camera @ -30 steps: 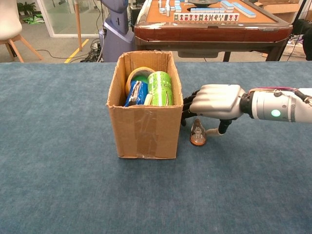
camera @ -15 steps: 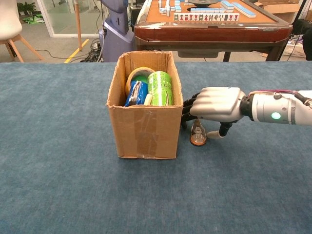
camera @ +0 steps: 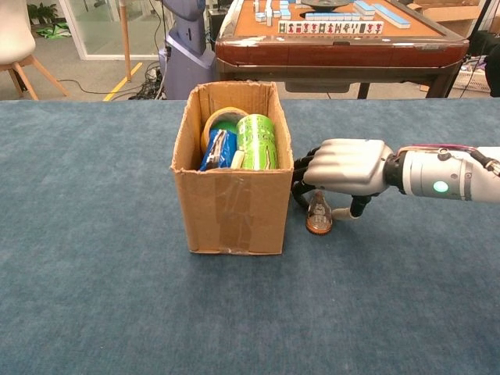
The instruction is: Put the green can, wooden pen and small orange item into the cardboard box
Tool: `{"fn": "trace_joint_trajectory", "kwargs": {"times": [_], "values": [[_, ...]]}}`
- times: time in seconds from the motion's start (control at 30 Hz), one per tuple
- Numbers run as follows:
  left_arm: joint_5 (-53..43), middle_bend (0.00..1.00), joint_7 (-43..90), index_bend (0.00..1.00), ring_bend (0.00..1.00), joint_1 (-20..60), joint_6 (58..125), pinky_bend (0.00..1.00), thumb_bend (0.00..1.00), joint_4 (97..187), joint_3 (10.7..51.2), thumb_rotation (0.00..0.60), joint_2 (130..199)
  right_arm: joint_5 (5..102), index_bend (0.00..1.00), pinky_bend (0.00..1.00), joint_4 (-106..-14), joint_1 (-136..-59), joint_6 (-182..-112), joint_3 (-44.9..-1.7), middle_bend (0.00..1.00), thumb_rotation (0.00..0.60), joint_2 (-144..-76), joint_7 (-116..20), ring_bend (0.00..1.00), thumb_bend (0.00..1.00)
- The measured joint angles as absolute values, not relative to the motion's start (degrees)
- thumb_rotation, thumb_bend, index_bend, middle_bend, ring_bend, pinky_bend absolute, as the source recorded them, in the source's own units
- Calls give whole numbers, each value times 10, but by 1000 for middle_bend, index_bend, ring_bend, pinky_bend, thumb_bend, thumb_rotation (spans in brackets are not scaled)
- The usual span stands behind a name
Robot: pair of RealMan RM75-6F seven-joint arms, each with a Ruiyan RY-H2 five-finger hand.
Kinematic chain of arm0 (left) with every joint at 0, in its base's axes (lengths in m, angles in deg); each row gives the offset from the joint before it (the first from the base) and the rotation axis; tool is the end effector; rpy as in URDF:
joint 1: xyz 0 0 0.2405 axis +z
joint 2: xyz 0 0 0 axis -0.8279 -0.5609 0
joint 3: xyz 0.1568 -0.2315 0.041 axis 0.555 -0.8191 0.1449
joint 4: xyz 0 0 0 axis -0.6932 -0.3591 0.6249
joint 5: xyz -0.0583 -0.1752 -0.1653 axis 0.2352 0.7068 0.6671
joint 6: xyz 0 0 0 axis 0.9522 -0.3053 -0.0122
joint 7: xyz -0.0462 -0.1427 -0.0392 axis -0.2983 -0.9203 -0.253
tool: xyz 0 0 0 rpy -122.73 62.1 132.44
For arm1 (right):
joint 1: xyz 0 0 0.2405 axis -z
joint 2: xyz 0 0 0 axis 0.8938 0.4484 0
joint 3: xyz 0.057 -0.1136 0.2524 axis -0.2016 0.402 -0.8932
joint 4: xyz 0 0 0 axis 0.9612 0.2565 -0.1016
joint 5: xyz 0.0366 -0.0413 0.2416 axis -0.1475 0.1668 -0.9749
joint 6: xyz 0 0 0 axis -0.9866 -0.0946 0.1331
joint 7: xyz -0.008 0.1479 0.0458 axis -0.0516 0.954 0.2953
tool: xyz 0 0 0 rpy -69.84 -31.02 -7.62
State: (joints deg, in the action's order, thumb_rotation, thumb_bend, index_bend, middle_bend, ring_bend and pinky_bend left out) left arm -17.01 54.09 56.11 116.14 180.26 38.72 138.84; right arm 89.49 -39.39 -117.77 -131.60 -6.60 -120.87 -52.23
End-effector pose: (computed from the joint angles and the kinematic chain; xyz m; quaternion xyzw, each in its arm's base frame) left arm -0.3335 0.1489 0.1587 -0.5829 -0.3686 -0.1940 0.6976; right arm -0.1962 -0.4133 -0.0983 0.9207 -0.0646 0.2392 0.3015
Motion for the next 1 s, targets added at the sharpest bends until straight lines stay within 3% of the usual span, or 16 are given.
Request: {"fn": "trace_joint_trajectory", "kwargs": {"times": [0.57, 1.0], "values": [[-185, 540, 532, 485, 451, 560, 1154, 590, 372, 1804, 395, 600, 1384, 898, 525, 238, -393, -1168, -1348, -68, 216, 600, -1200, -521, 126, 336], [-182, 540, 536, 485, 451, 557, 1147, 590, 372, 1802, 395, 600, 1385, 894, 527, 238, -506, -1147, -1399, -86, 218, 600, -1116, -581, 126, 336]]}}
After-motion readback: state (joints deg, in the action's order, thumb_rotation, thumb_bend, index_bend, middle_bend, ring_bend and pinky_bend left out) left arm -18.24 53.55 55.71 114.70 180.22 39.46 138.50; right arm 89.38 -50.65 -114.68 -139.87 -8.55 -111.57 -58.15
